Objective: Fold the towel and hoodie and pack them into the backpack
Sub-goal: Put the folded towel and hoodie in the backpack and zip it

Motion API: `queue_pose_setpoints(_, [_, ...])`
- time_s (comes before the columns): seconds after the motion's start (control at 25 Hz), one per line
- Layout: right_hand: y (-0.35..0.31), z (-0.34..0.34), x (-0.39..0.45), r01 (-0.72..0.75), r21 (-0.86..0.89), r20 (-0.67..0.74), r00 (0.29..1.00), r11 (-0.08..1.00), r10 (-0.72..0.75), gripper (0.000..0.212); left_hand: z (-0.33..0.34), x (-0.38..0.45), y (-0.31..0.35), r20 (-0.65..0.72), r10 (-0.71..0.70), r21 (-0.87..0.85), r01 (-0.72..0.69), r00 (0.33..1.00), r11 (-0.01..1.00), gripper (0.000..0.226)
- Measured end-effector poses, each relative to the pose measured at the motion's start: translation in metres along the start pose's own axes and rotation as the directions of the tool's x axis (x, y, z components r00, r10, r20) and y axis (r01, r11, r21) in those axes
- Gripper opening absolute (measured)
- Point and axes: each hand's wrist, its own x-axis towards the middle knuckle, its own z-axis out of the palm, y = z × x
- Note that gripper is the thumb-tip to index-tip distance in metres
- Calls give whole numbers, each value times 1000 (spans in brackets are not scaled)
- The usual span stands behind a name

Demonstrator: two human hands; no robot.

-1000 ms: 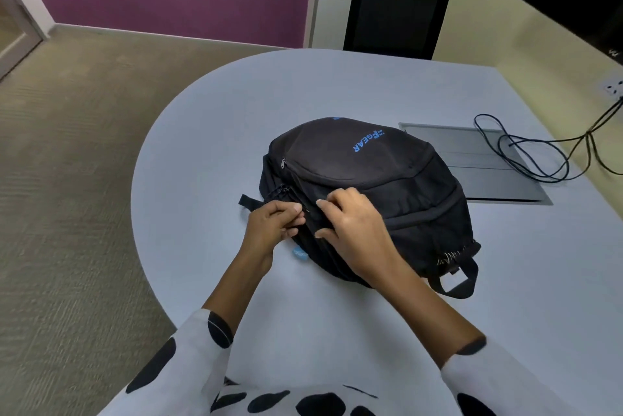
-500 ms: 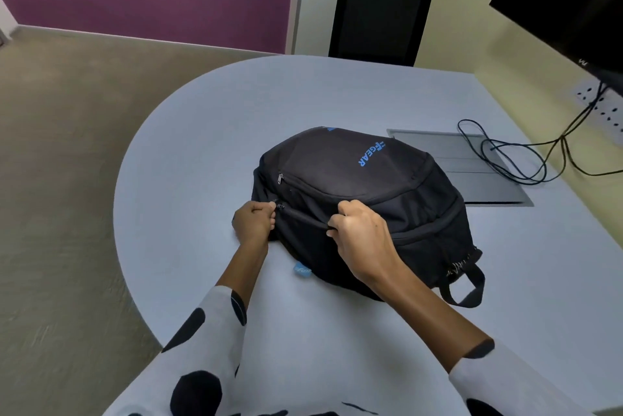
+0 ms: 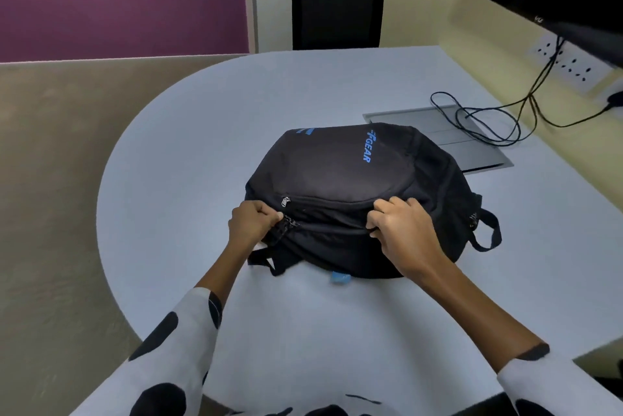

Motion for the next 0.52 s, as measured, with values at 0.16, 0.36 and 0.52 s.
queue_pose_setpoints(0.16, [49, -5, -41, -223, -62, -8, 975, 973, 223, 37, -3, 0, 42, -137, 223, 65, -216, 965, 974, 35])
queue_pose_setpoints(0.36, [106, 0, -64, -605, 129, -30, 789, 785, 613, 23, 4, 29, 97, -31, 436, 84, -433, 899, 898, 15])
queue_pose_setpoints(0.52, [104, 7, -55, -662, 622, -74, 484, 419, 872, 20, 30, 43, 140, 193, 501, 75, -522, 843, 850, 40])
